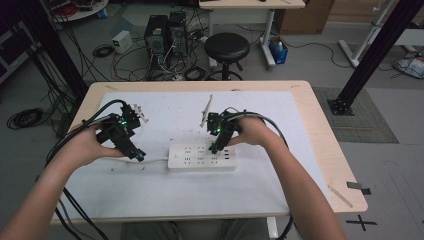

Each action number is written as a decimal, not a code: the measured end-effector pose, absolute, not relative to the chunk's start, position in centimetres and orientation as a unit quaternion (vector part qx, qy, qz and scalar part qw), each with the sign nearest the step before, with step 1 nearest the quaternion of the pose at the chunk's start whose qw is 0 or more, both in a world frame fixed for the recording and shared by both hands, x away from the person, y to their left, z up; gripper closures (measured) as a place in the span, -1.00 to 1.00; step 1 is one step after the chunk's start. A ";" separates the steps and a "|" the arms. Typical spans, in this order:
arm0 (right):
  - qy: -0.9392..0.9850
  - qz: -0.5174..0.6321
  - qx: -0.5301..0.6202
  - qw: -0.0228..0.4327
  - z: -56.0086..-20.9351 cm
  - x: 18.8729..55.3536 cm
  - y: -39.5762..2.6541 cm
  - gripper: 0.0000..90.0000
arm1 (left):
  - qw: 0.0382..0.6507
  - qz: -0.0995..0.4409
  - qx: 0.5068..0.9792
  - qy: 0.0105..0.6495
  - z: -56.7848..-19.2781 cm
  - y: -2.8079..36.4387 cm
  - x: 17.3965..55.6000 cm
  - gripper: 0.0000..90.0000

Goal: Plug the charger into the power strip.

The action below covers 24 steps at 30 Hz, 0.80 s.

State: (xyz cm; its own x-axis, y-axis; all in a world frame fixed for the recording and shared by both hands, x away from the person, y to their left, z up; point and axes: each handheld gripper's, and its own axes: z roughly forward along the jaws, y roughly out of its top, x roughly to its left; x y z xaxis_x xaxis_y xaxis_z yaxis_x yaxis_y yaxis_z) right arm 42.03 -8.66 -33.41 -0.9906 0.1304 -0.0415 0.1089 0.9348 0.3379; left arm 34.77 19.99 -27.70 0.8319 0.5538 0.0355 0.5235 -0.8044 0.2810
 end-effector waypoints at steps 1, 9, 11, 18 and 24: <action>0.983 0.170 0.061 0.032 -33.4 42.0 -8.7 -0.37 | 0.135 0.059 0.947 0.286 -27.7 20.0 34.7 -0.62; 0.961 0.115 0.237 0.085 -30.0 41.0 -16.2 -0.54 | 0.122 0.064 0.950 0.280 -28.2 19.9 35.1 -0.68; 0.949 0.102 0.285 0.086 -29.9 40.7 -18.2 -0.54 | 0.123 0.066 0.949 0.282 -28.4 19.8 35.3 -0.68; 0.921 0.080 0.371 0.086 -30.7 39.9 -23.4 -0.54 | 0.121 0.065 0.950 0.280 -28.7 19.0 36.5 -0.68; 0.912 0.079 0.393 0.085 -31.2 39.5 -25.1 -0.54 | 0.122 0.072 0.950 0.278 -28.8 18.1 37.2 -0.68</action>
State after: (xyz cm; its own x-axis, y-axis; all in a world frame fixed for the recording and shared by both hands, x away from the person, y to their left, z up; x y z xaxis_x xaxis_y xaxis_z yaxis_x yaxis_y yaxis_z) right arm 39.47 -25.10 -31.20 -0.6764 0.7308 -0.0921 0.7039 0.6782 0.2112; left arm 37.19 18.12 -28.79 0.8354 0.5454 0.0682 0.5104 -0.8158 0.2719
